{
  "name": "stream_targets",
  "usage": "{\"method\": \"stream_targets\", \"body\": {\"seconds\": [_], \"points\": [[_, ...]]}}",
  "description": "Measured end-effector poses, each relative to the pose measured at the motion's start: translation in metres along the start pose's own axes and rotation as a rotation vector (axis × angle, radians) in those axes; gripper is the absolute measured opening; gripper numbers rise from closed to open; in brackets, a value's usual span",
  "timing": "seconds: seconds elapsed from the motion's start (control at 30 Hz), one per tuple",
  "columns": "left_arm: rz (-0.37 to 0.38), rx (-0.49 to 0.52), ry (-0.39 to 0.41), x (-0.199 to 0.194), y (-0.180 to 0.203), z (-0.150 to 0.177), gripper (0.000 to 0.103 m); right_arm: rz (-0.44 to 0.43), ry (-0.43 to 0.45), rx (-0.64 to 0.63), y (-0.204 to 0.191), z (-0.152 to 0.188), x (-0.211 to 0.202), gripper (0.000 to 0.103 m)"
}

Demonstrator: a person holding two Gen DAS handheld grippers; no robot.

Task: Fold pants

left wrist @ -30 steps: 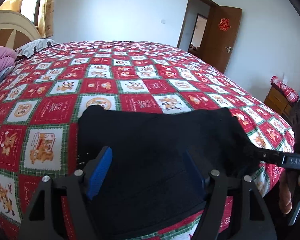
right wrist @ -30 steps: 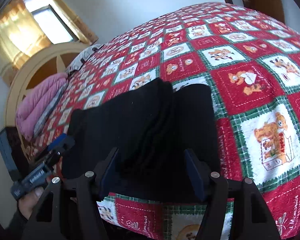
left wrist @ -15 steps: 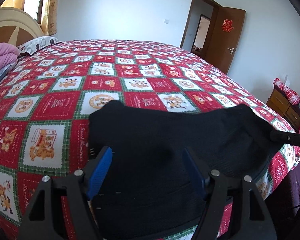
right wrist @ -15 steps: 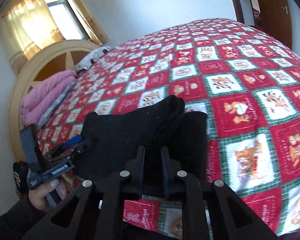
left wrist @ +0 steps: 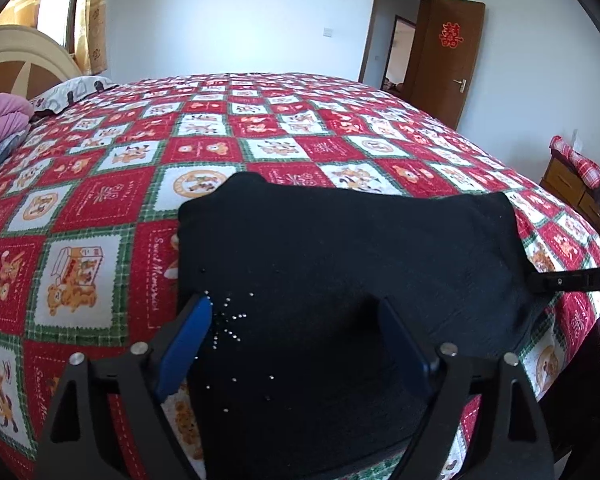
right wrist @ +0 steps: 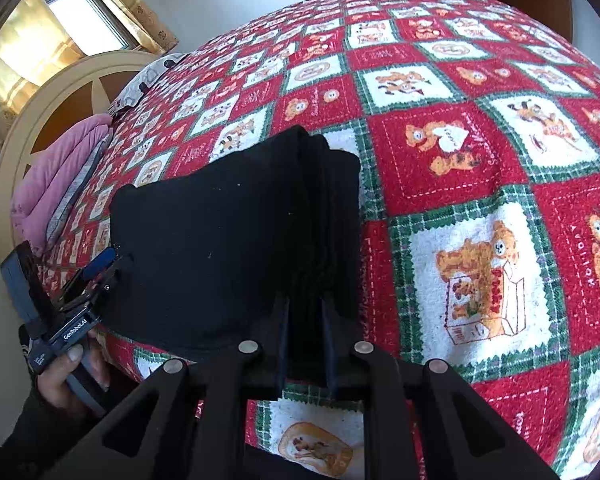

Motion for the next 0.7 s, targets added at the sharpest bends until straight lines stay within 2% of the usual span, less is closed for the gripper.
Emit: {"method": "stream_targets", "body": {"seconds": [0.1,0.2,0.37,0.47,0.53,0.6,0.63,0.7], "points": [[0.003,0.003,0.011,-0.001,0.001,0.001,0.093,-0.021,-0.007,0.002,0.002,-0.001,-0.001,0.015],[0.017,0.0,0.014,-0.003,-0.001,0.001,0.093,-0.008,0.006,-0.02,-0.002,-0.003,-0.004,0.016],[0.05,-0.027,0.024,-0.003,-0.005,0.001,0.094,0.007,0.051,0.005,-0.005,-0.005,-0.013,0.023],[0.057,-0.028,0.024,-0.003,-0.004,0.0,0.095,0.126,0.134,0.004,-0.002,-0.016,-0.035,0.029],[0.061,-0.035,0.025,-0.004,-0.004,0.0,0.095,0.146,0.201,-0.004,-0.009,-0.03,-0.05,0.03],[0.069,-0.045,0.024,-0.007,-0.005,0.0,0.095,0.098,0.227,-0.002,-0.027,-0.045,-0.054,0.039],[0.07,-0.049,0.024,-0.008,-0.007,0.0,0.095,0.071,0.222,-0.011,-0.038,-0.052,-0.051,0.047],[0.065,-0.058,0.024,-0.013,-0.011,0.0,0.096,0.01,0.211,-0.068,-0.071,-0.067,-0.035,0.049]]}}
Point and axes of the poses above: each gripper's, at about its wrist camera, not at the fingertips, and x roughly the way its jaws point, y to its right, z to its underside, the point moved 9 cm from there along x, roughly the way its jaws point, and after that the axes turned 6 degrees about y, right-handed, at the moved point
